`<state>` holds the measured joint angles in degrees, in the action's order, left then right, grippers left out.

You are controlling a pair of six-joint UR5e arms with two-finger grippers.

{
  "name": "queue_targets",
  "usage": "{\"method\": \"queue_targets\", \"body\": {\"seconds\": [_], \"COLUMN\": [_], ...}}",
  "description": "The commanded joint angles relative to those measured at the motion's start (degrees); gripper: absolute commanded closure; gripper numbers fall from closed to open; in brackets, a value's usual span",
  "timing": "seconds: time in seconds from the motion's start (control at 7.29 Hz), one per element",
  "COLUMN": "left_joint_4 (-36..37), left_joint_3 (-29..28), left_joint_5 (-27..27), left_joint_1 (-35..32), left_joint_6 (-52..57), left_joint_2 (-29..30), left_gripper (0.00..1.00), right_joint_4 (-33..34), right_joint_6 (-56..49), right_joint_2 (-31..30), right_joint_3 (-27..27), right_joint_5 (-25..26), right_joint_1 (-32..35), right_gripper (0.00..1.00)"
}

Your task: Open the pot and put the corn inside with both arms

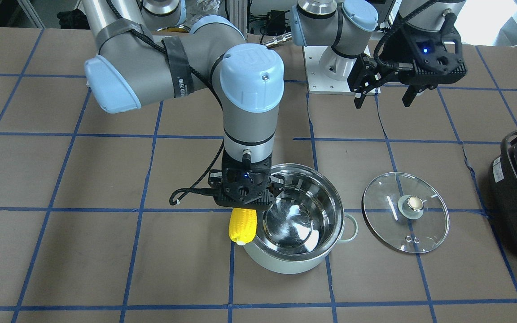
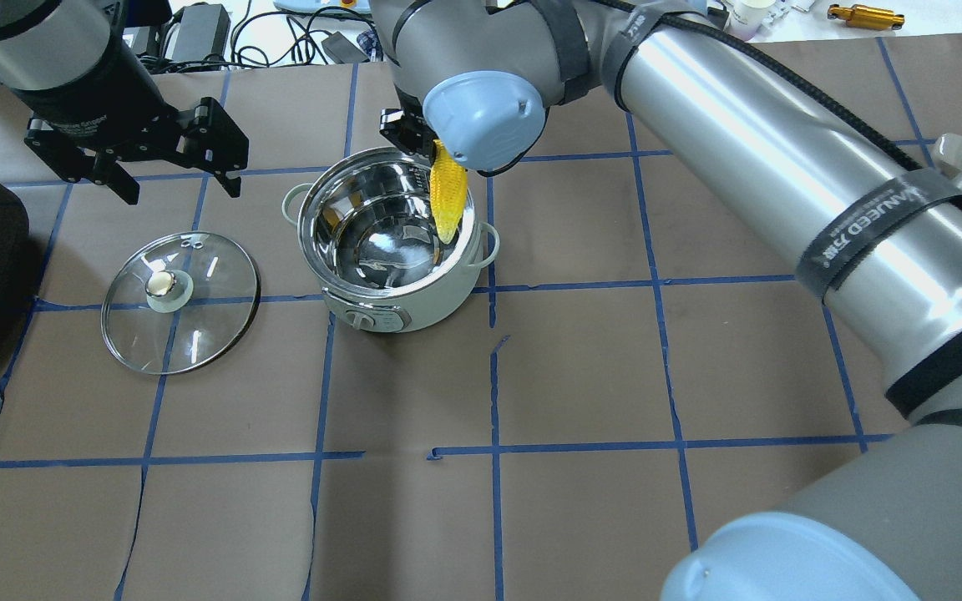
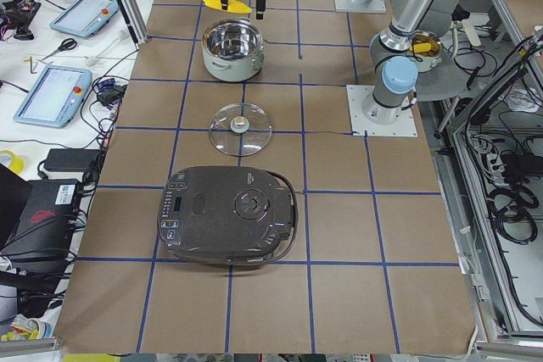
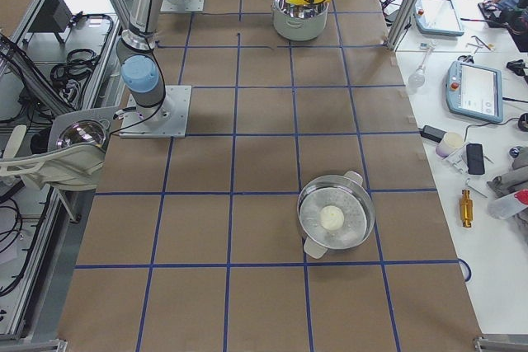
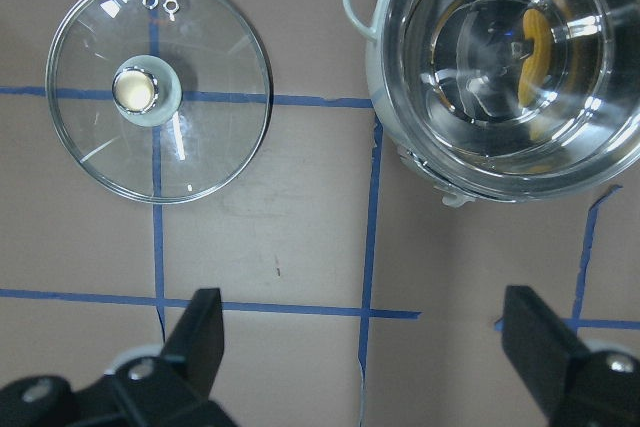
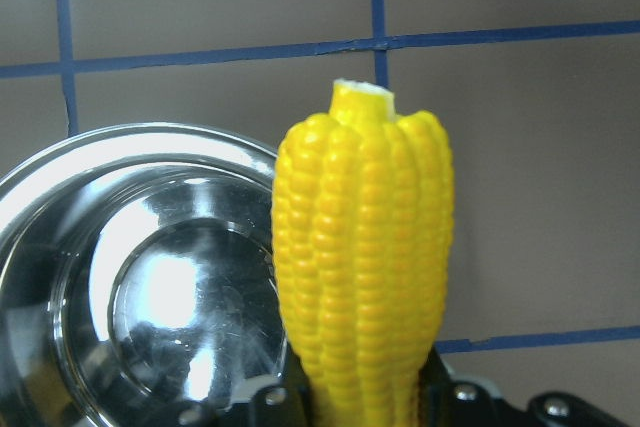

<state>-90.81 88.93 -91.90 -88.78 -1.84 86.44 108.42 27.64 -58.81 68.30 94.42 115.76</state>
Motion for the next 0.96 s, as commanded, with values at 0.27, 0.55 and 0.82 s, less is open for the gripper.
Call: {"method": "queue_targets", "body": {"seconds": [0.27, 0.55, 0.82], "left_joint_4": [0.72, 5.35, 5.82], "left_joint_3": [-0.15, 0.19, 0.11], "left_joint_5": [-1.07, -1.70, -1.53], "left_joint_1": [-0.78, -0.78, -0.78], "left_joint_6": [-0.36, -0.36, -0.53], "left_joint_2": [0.13, 1.27, 1.72], "left_gripper": [0.00, 0.00, 0.00], "right_joint_4": [4.34, 4.79, 4.53], "right_joint_6": [-2.86, -2.86, -3.03], "right_joint_2": [3.44, 3.53, 3.18], "right_joint_3": [-0.88, -0.36, -0.44], "right_joint_5": [-1.95, -3.02, -5.65], "right_joint_1": [1.92, 2.53, 2.54], "right_gripper": [0.56, 0.00, 0.00]}}
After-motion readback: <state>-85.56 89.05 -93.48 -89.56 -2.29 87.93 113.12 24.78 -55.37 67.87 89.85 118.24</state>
